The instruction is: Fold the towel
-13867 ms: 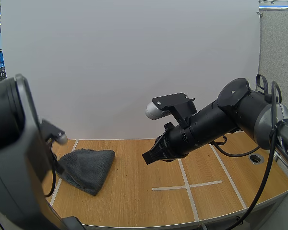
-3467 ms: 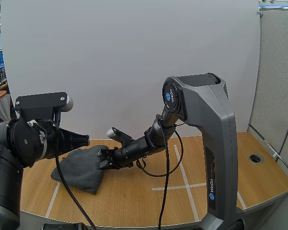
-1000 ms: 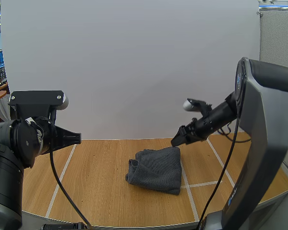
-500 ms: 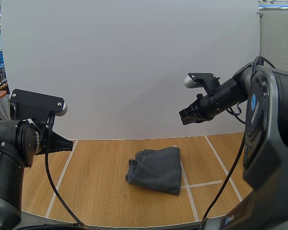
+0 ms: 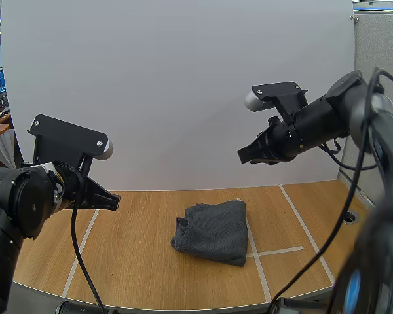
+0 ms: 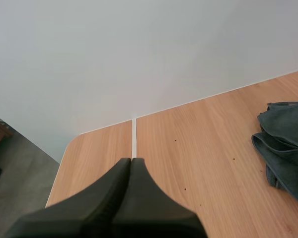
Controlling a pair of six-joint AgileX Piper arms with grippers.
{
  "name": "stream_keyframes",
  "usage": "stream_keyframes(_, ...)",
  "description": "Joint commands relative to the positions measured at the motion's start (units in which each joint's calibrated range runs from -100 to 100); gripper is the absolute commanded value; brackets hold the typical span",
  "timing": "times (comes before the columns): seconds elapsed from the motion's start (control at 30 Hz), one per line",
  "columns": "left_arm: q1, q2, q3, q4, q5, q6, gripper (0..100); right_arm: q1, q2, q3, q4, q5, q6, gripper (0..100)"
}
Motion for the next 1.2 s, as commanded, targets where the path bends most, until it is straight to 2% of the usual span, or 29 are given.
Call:
stream_keyframes(0.0, -0.35, -0.04, 0.21, 0.27, -0.57, 0.07, 0, -0.27, -9.21, 1.60, -0.12, 0.74, 3.32, 0)
stream_keyframes(0.17, -0.35, 0.22, 0.21, -0.52, -1.23, -0.42, 0, -0.27, -13.14, 2.02, -0.23, 0.74, 6.75, 0)
stream_keyframes(0.3, -0.35, 0.65, 0.21, -1.38, -2.57, -0.33, 0, -0.27, -13.19, 4.85, -0.23, 0.74, 6.95, 0)
stream_keyframes(0.53, -0.35, 5.05, 0.09, -1.39, -3.13, 0.61, 0, -0.27, -13.19, 11.14, -0.23, 0.74, 3.21, 0)
stream_keyframes(0.7, -0.35, 10.53, 0.09, -7.24, 0.80, 0.68, 0, -0.27, -9.15, 14.19, -0.23, 0.74, 1.00, 0)
stream_keyframes(0.8, -0.35, 13.69, 0.09, -7.79, -3.80, 1.76, 0, -0.27, -4.09, 14.19, -0.12, 0.74, -0.98, 0)
stream_keyframes(0.87, -0.35, 15.38, 0.09, -7.67, -7.88, 4.55, 0, -0.27, -1.41, 14.19, -0.12, 0.74, -1.33, 0)
stream_keyframes(0.93, -0.35, 17.72, 0.09, -9.49, -9.87, 10.43, 0, -0.27, 0.90, 14.19, -0.12, 0.74, -2.27, 0)
stream_keyframes(1.03, -0.35, 22.11, 0.09, -17.62, -10.31, 23.47, 0, -0.03, 3.52, 14.19, -0.23, 0.74, -3.33, 0)
stream_keyframes(1.17, -0.35, 29.58, 0.09, -26.01, -14.36, 30.90, 0, 1.08, 5.83, 14.19, -0.49, 0.74, -3.58, 0)
